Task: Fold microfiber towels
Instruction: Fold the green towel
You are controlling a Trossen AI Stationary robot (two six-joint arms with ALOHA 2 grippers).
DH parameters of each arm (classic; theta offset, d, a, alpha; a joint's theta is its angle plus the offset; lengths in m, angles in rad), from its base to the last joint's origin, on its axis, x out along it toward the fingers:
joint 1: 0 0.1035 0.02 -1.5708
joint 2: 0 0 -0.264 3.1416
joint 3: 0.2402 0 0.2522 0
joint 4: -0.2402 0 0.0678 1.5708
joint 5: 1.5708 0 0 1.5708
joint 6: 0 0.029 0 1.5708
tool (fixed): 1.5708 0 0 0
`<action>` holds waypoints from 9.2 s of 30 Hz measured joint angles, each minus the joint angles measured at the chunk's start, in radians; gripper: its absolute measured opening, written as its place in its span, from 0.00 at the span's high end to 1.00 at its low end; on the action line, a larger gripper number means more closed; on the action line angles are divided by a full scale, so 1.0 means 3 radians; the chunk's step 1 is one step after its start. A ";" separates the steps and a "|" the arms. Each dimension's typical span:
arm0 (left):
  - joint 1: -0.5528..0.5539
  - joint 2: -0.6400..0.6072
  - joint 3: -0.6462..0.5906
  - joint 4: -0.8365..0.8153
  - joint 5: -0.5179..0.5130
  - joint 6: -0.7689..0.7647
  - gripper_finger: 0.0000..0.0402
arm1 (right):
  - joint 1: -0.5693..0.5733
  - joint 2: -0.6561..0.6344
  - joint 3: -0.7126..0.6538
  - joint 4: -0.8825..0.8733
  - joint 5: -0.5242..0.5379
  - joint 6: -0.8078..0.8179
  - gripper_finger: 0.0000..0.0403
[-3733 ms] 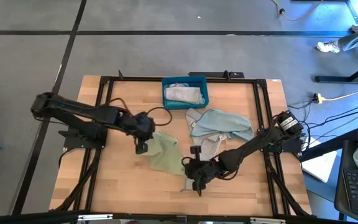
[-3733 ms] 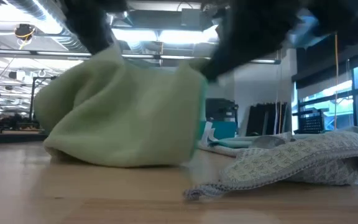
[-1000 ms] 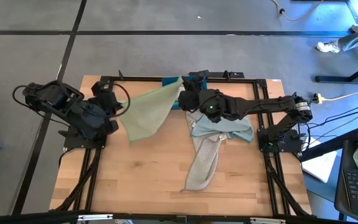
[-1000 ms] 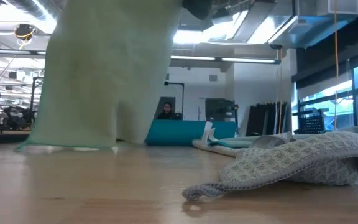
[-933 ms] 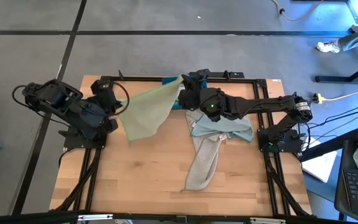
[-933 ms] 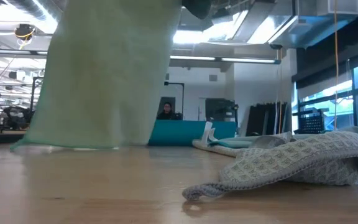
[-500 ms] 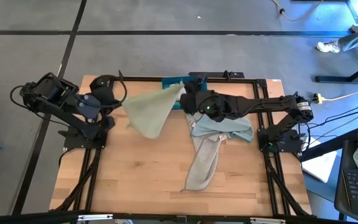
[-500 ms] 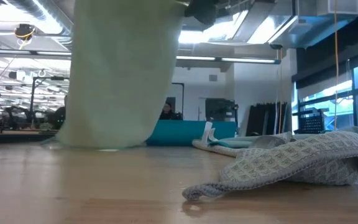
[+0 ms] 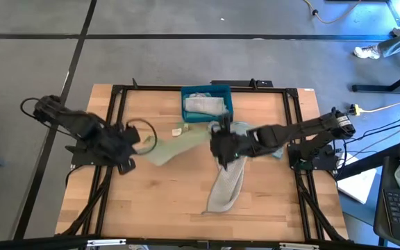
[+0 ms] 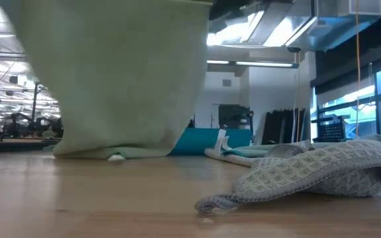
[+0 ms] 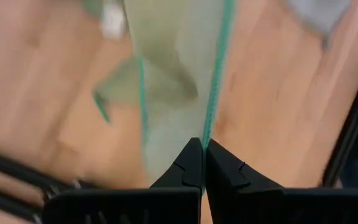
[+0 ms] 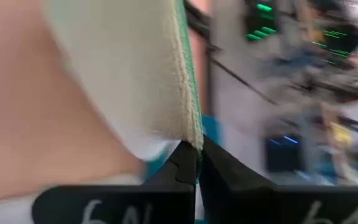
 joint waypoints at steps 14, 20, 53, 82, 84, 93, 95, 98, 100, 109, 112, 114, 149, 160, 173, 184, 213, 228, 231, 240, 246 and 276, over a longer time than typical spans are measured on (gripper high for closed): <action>-0.0816 0.0322 0.0278 -0.0105 -0.0138 -0.0851 1.00 | 0.0562 -0.0008 0.0244 -0.0236 0.0452 0.0291 0.98; -0.0828 0.0289 0.0414 -0.0138 -0.0475 -0.0718 1.00 | 0.0310 -0.0008 0.0282 -0.0077 0.0926 0.0001 0.98; -0.0014 -0.0469 0.0845 -0.0101 -0.1146 0.0758 1.00 | -0.0612 0.0002 0.0295 0.2030 0.1030 -0.2078 0.98; -0.1190 0.0426 -0.0119 0.1787 -0.0233 -0.0428 1.00 | 0.0440 -0.0028 0.0356 -0.1479 -0.1577 0.1542 0.98; -0.1299 0.0578 -0.0119 0.1980 -0.0249 -0.0460 1.00 | 0.0538 -0.0028 0.0356 -0.1471 -0.1675 0.1516 0.98; -0.1473 0.0855 0.0284 0.1011 -0.0848 -0.0800 1.00 | 0.0614 -0.0028 0.0381 -0.1389 -0.0575 0.1292 0.98; -0.1473 0.0855 0.0494 0.0230 -0.1108 -0.0967 1.00 | 0.0533 -0.0028 0.0383 -0.1225 0.0055 0.1044 0.98; -0.1436 0.0726 0.0662 -0.0025 -0.1448 -0.0862 1.00 | 0.0329 -0.0028 0.0383 -0.0778 0.0859 0.0517 0.98; -0.1408 0.0533 0.0701 0.0100 -0.1638 -0.0628 1.00 | 0.0141 -0.0028 0.0383 -0.0356 0.1033 0.0091 0.98; -0.1428 0.0241 0.0905 -0.0096 -0.1854 -0.0693 1.00 | -0.0282 -0.0030 0.0387 0.0535 0.1082 -0.0606 0.98; -0.1478 0.0241 0.0906 -0.0100 -0.1756 -0.0790 1.00 | -0.0217 -0.0034 0.0387 0.0299 0.0989 -0.0429 0.98; -0.1499 0.0285 0.0900 -0.0092 -0.1626 -0.0828 1.00 | -0.0117 -0.0034 0.0387 0.0124 0.0926 -0.0278 0.98; -0.1829 0.2219 0.0888 0.1370 -0.1356 -0.1587 1.00 | 0.0593 0.0009 0.0079 -0.1140 -0.1590 0.1419 0.98; -0.1932 0.2220 0.0241 0.1085 -0.1168 -0.2258 1.00 | 0.0090 0.0662 0.0081 -0.1002 -0.1624 0.1015 0.98; -0.1931 0.2220 -0.0594 0.1341 -0.0930 -0.2421 1.00 | -0.0303 0.1260 0.0079 -0.0976 -0.1590 0.0814 0.98; -0.1933 0.2219 -0.0997 0.1879 -0.0802 -0.2478 1.00 | -0.0569 0.1291 0.0076 -0.0675 -0.1605 0.0642 0.98; -0.1691 0.2218 -0.0998 0.1488 -0.1037 -0.0030 0.71 | -0.0640 0.1231 0.0080 -0.1008 -0.1347 0.1046 0.54; -0.1415 0.2218 -0.1370 0.1585 -0.1265 0.1126 0.55 | -0.0150 0.1144 0.0081 -0.1152 -0.1276 0.1347 0.51; -0.1429 0.2218 -0.1374 0.1779 -0.1290 0.1472 0.55 | -0.0093 0.1144 0.0081 -0.1150 -0.1235 0.1337 0.51; -0.1413 0.2218 -0.1556 0.1869 -0.1195 0.1751 0.55 | -0.0094 0.1143 0.0022 -0.1093 -0.1219 0.1453 0.51; -0.1419 0.2215 -0.1644 0.2003 -0.1386 0.1758 0.55 | -0.0093 0.1143 -0.0235 -0.1065 -0.1221 0.1514 0.51; -0.1430 0.2219 -0.1639 0.2206 -0.1370 0.1894 0.85 | -0.0075 0.1143 -0.0402 -0.0898 -0.1222 0.1593 0.62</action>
